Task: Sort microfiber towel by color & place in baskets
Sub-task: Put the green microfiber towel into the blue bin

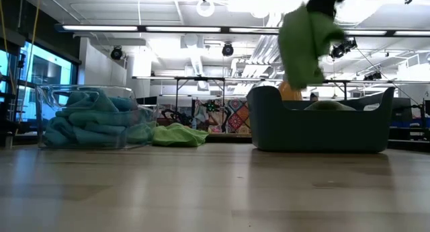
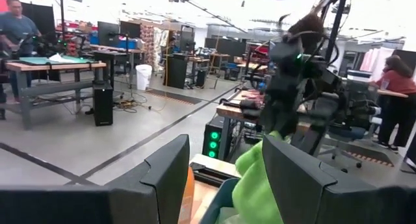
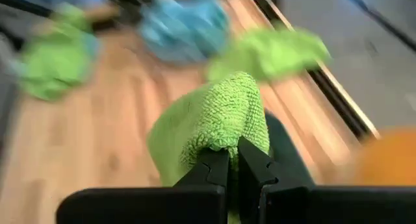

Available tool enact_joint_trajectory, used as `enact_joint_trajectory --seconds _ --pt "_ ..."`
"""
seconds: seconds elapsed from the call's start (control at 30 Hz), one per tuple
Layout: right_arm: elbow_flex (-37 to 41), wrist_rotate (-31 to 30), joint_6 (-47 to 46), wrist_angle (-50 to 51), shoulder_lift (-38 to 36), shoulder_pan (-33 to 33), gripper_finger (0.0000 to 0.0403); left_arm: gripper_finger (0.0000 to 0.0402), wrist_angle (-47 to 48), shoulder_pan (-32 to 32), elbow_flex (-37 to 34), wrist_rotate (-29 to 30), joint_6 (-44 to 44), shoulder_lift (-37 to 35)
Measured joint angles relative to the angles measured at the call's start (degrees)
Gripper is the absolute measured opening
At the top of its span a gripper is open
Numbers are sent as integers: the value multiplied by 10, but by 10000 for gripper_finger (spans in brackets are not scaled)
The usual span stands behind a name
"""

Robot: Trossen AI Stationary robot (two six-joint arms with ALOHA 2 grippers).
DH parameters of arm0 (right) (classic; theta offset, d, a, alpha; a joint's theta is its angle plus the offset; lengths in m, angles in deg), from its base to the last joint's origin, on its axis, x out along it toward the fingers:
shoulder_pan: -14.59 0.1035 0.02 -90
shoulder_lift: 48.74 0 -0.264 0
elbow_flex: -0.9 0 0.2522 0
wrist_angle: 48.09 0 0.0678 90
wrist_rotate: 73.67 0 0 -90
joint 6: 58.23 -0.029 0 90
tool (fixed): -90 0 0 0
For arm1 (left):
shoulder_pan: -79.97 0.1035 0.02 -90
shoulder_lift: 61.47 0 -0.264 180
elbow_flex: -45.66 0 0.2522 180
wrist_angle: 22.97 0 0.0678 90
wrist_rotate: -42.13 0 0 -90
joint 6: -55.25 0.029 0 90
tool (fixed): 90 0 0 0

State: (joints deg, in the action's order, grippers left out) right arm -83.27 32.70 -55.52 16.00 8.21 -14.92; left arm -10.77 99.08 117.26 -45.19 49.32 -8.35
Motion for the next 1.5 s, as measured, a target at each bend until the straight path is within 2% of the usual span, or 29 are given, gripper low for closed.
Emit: enact_joint_trajectory --seconds 0.17,0.47,0.63,0.93,1.07,1.5 --pt "0 -81 -50 56 59 1 0 184 0 0 0 0 0 0" --pt "0 -165 -281 112 148 18 0 184 4 0 0 23 2 0" --pt "0 -224 -382 152 190 48 0 184 9 0 0 32 38 0" --pt "0 -233 -461 144 273 72 0 184 0 0 0 32 41 0" --pt "0 -206 -475 139 319 73 0 184 0 0 0 32 41 0" --pt "0 -193 -492 104 463 80 0 184 0 0 0 31 41 0"
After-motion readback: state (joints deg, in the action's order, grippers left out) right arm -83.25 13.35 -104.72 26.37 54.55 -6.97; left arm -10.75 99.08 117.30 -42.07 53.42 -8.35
